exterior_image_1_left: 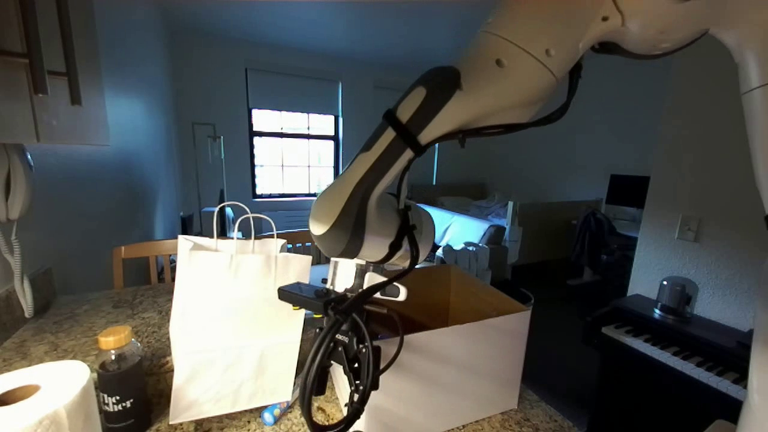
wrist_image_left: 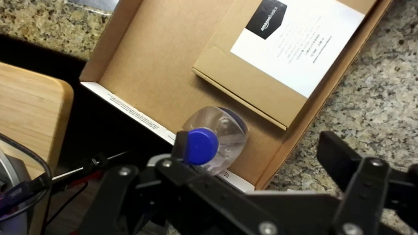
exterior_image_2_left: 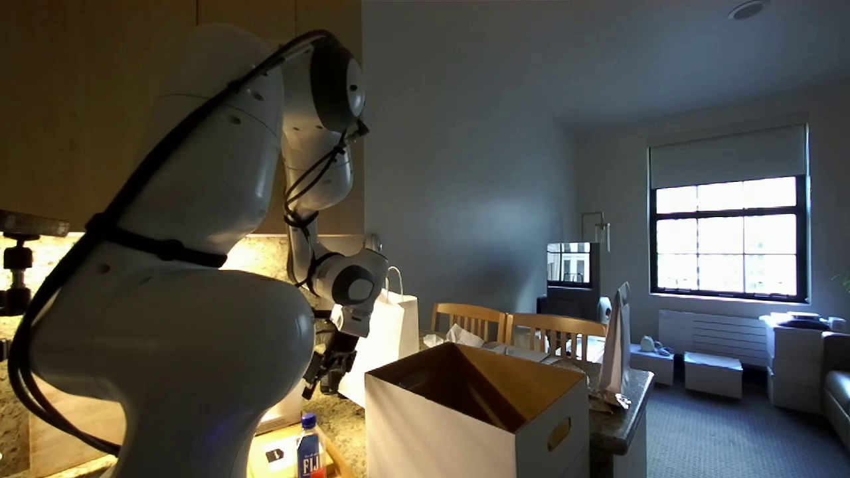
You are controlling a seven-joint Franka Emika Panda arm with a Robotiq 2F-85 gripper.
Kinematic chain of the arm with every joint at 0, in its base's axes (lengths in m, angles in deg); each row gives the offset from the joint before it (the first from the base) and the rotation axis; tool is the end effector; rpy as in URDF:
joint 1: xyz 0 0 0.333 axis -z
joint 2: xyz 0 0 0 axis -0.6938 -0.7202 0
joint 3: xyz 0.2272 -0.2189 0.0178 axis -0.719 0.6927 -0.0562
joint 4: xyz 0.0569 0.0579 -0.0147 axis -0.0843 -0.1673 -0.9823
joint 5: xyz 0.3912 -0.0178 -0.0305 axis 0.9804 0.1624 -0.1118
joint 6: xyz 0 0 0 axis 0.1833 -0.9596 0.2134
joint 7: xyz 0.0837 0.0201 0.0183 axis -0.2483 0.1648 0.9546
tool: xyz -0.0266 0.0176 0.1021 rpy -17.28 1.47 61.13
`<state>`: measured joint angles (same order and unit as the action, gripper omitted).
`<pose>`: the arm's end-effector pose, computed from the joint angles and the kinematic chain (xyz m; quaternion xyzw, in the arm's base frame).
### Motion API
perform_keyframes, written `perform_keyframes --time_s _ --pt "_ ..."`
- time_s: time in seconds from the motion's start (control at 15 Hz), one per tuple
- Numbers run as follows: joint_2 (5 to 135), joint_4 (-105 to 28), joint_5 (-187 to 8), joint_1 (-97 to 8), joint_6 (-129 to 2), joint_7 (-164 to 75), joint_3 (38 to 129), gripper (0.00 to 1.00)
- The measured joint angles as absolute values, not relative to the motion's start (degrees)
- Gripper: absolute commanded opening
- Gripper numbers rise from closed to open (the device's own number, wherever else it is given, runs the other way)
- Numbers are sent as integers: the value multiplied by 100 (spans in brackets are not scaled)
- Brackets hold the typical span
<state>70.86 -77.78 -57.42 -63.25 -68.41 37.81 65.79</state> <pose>0.4270 0.2847 0.2191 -0.7644 0.6147 0.1924 0.0276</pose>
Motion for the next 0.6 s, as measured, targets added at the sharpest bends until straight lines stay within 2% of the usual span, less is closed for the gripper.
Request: perform_keyframes --time_s 0.27,0.6 --pt "6386 -7370 -5738 -6300 -6798 3780 6573 100" --pt "6336 -7294 -5710 -6310 -6793 3783 6547 100"
